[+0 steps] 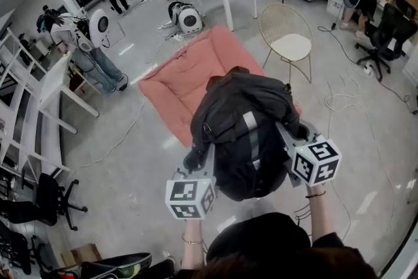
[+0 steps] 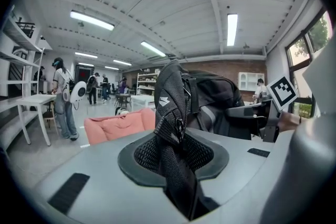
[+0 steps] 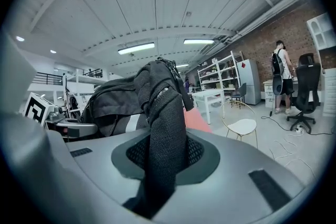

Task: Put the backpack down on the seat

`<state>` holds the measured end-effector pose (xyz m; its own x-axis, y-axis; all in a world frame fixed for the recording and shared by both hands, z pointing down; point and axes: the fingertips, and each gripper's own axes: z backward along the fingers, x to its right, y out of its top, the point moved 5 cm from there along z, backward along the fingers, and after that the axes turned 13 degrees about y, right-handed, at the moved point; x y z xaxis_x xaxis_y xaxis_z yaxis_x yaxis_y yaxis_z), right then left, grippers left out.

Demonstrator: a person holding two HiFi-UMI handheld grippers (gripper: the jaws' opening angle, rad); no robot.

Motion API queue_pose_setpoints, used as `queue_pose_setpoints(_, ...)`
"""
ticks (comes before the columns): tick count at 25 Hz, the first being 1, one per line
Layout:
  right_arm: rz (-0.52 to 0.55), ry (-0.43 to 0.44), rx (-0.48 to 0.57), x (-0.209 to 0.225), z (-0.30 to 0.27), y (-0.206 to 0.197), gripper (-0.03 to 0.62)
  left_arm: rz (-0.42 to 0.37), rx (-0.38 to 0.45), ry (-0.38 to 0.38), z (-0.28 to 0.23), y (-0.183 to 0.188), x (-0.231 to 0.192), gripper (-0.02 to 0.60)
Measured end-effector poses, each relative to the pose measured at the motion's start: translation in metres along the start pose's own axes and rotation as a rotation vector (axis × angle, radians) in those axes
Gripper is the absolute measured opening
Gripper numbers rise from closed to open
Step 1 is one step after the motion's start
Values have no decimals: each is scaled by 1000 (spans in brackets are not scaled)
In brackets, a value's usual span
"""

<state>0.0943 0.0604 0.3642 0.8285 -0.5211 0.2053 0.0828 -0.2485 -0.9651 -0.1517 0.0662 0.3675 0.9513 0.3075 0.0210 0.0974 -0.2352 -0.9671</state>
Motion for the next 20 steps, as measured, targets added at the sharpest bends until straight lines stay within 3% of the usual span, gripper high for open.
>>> queue_pose_setpoints(11, -61, 8, -59, 43, -51, -7, 77, 24, -64, 11, -62, -4, -11, 103)
queue_pose_setpoints(20, -78, 75, -77, 98, -108, 14, 77, 62, -101, 69, -133, 11, -15, 101)
